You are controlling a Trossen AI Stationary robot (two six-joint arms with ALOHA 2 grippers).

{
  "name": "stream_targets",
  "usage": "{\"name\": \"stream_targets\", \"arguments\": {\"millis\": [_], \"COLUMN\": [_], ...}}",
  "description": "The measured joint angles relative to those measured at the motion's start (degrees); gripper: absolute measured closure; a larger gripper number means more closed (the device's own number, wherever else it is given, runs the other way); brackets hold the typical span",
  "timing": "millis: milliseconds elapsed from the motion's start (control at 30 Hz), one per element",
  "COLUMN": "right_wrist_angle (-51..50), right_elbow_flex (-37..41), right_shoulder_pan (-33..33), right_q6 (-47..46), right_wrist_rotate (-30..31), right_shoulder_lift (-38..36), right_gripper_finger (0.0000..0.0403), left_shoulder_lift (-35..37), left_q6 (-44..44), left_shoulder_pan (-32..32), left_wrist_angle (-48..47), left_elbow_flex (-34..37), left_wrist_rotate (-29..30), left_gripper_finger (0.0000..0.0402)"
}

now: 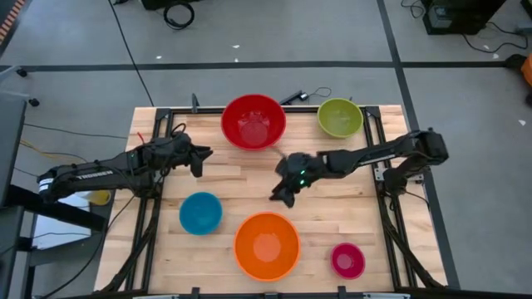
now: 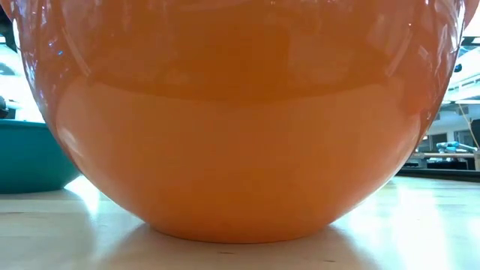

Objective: Nest bowls inside each other
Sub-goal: Stack the orange bowl on the red bowl

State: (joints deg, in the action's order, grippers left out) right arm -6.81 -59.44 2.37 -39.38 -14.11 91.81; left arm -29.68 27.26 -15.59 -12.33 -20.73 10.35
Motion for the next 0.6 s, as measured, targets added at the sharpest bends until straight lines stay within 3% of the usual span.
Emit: {"name": "stream_targets", "arguments": {"millis": [133, 233, 367, 600], "right_wrist_angle": [-9.2, -9.7, -10.2, -14.3], "right_elbow_flex": [-5.2, -7.3, -9.9, -10.1], "right_shoulder_pan": [3.8, 5.9, 8.4, 9.6], "right_q6": [4.4, 3.7, 2.9, -4.4], "right_wrist_rotate": [4.9, 3.9, 3.5, 11.0], "right_shoulder_lift": [4.9, 7.7, 10.1, 11.3], "right_gripper_finger": [0.0144, 0.0130, 0.0134, 0.0172], "left_shoulder_lift": [0.0, 0.0, 0.0, 0.0], "left_q6": [0.0, -0.9, -3.6, -10.0], "left_shoulder_pan": [0.1, 0.0, 0.0, 0.0], "left_wrist_angle": [-0.9, -1.1, -1.1, -1.1], "left_elbow_flex": [0.0, 0.0, 0.0, 0.0], "left_wrist_rotate": [0.0, -0.1, 0.0, 0.7], "left_gripper_finger": [0.0294, 0.0294, 0.0294, 0.0294]}}
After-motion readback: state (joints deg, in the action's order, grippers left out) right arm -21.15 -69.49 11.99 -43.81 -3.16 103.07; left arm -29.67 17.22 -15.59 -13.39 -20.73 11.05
